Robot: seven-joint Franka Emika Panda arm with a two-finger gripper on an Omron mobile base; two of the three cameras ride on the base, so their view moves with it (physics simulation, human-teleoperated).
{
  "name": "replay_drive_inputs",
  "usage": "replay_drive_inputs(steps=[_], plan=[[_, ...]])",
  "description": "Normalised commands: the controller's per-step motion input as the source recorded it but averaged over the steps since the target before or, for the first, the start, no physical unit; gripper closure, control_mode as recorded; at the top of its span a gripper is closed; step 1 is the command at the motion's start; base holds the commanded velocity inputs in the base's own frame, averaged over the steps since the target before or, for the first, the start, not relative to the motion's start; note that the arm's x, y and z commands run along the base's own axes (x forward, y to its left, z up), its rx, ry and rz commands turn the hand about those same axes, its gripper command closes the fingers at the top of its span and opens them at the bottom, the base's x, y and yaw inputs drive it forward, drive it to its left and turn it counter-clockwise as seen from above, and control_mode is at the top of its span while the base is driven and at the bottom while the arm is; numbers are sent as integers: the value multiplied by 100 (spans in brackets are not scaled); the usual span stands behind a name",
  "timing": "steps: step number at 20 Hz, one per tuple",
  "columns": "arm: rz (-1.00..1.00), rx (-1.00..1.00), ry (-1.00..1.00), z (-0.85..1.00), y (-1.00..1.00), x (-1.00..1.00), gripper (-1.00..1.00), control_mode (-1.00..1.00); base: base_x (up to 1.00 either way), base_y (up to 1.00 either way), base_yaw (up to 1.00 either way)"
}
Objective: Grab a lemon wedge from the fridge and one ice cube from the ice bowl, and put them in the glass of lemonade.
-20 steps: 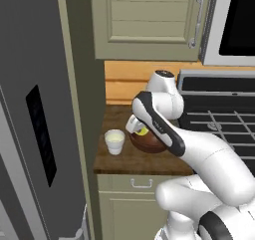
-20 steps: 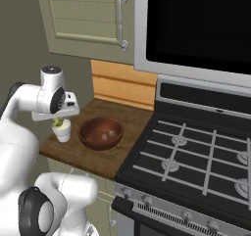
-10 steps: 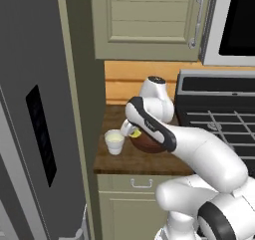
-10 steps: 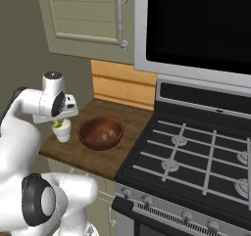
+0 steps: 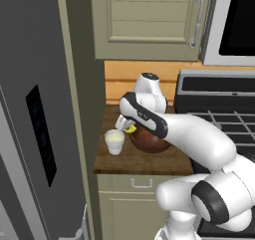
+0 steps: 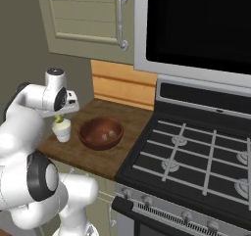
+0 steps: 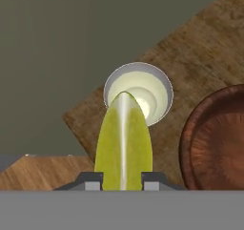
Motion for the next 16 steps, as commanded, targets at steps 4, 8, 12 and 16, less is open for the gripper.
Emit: replay_drive_inputs(steps=[4,8,12,16], plan=[[0,0,0,0,0,11,100,-100,0,0,0],[0,0,0,0,0,9,100,-100,0,0,0],[0,0,0,0,0,9,100,-100,0,0,0],[0,0,0,0,0,6,100,-100,0,0,0]])
